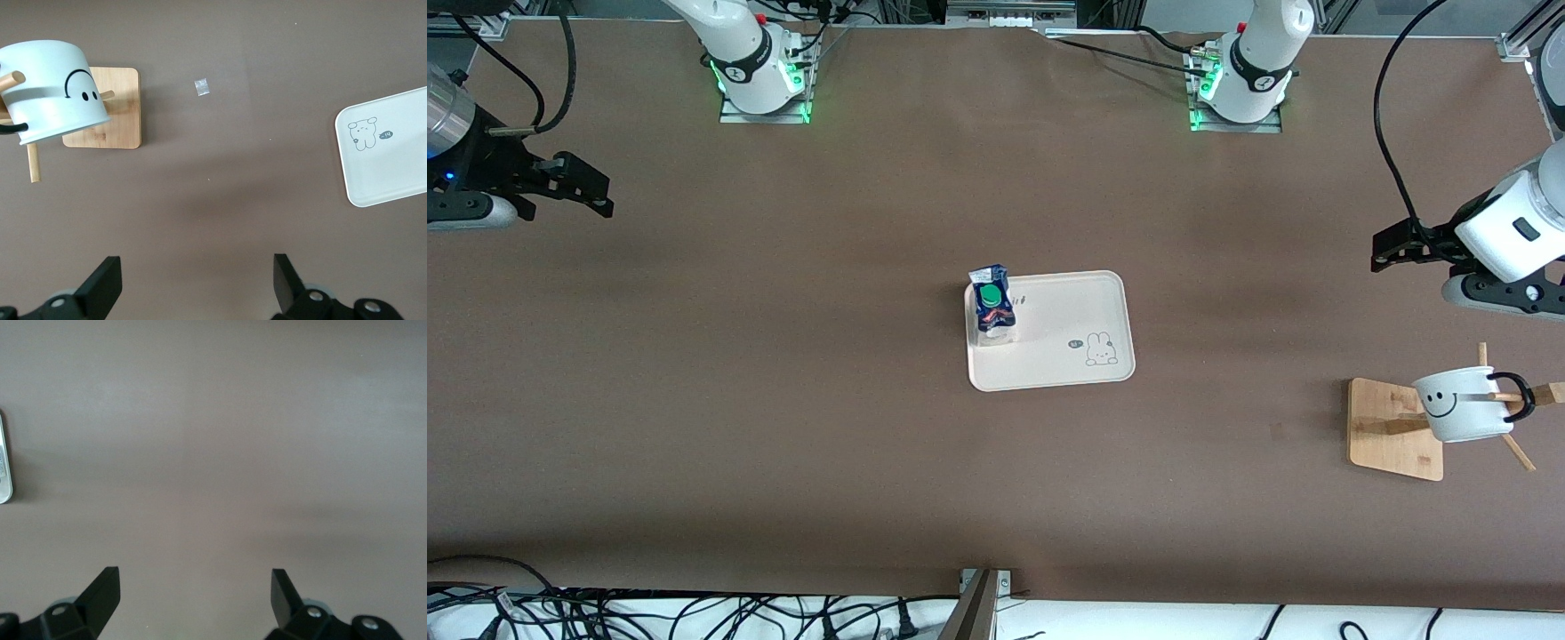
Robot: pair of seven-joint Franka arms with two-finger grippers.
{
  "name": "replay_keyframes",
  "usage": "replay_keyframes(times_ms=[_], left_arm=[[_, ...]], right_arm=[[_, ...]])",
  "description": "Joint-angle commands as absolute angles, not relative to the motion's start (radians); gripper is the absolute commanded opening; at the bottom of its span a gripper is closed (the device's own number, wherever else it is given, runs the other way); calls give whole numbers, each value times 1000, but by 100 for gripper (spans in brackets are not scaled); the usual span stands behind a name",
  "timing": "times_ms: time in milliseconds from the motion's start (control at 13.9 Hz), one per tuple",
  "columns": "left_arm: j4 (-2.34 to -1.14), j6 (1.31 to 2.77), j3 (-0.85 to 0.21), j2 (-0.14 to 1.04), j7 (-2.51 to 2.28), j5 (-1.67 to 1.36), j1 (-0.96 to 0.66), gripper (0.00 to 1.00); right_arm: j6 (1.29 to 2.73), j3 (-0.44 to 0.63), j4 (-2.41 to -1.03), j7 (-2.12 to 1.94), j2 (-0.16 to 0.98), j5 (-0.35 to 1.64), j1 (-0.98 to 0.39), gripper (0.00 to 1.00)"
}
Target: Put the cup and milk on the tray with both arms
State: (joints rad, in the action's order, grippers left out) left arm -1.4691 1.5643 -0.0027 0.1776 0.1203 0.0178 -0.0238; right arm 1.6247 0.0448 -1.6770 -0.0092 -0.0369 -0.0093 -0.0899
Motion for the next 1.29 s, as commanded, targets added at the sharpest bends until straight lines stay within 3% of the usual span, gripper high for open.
replay_keyframes(times_ms=[0, 430, 717, 1219], left_arm=[[-1427, 1539, -5, 209, 30, 0, -31, 100], [-1378, 1543, -6, 256, 5, 109, -55, 100], [-1514, 1656, -3, 204, -329, 61, -11, 100], [-1998, 2331, -3, 62, -532, 38, 107, 100]], right_arm=[[1620, 40, -1658, -17, -31, -20, -81, 100], [1620, 40, -1658, -17, -31, -20, -81, 100], [1621, 40, -1658, -17, -29, -20, -81, 100], [1621, 40, -1658, -17, -29, -20, -81, 100]])
